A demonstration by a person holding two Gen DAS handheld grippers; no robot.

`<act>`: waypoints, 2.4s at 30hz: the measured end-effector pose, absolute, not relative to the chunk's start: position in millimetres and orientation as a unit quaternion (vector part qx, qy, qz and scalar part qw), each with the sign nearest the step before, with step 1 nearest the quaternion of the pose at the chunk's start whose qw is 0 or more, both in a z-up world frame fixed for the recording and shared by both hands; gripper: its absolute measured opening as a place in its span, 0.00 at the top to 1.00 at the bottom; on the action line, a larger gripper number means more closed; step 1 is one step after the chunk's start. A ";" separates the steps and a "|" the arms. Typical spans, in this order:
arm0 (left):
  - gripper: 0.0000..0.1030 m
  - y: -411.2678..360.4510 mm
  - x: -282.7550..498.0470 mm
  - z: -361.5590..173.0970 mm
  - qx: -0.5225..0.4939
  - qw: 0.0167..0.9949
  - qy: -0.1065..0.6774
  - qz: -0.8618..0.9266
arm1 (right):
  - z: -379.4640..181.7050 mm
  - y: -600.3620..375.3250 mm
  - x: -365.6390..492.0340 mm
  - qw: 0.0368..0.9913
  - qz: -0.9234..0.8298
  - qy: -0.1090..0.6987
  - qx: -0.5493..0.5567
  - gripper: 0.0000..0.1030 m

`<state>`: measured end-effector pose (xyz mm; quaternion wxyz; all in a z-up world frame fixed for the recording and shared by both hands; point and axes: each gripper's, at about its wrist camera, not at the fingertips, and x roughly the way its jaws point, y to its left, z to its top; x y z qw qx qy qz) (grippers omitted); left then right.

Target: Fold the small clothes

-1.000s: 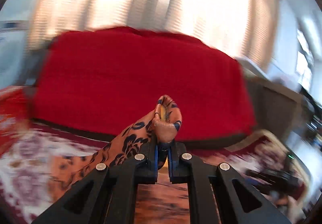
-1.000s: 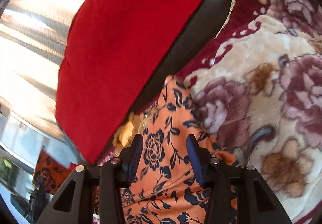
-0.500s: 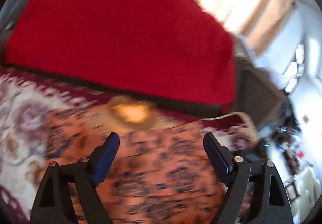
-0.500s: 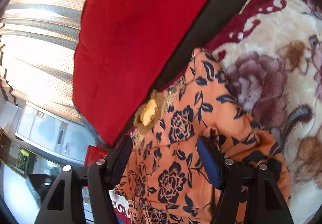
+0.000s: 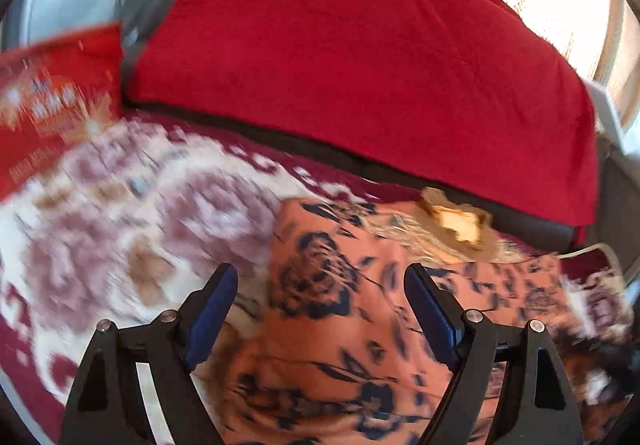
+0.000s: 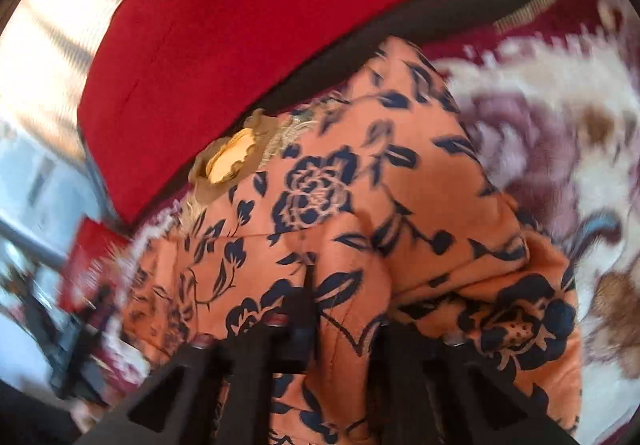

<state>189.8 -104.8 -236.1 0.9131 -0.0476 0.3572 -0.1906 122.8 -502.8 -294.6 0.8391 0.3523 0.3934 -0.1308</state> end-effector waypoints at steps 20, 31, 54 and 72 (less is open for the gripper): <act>0.17 -134.6 203.4 -276.4 0.055 0.883 0.430 -0.183 | -277.1 -607.1 96.0 0.826 -0.211 0.277 0.443 0.78; 0.17 -122.6 194.5 -273.0 0.068 0.862 0.460 -0.201 | -289.4 -560.5 77.5 0.826 -0.129 0.374 0.402 0.79; 0.16 20.7 53.2 -306.7 -0.035 0.824 0.531 -0.194 | -274.0 -352.6 -43.9 0.884 -0.124 0.409 0.190 0.18; 0.20 9.4 42.2 -334.2 -0.064 0.793 0.559 -0.235 | -298.8 -432.9 -101.5 0.820 -0.169 0.393 0.381 0.86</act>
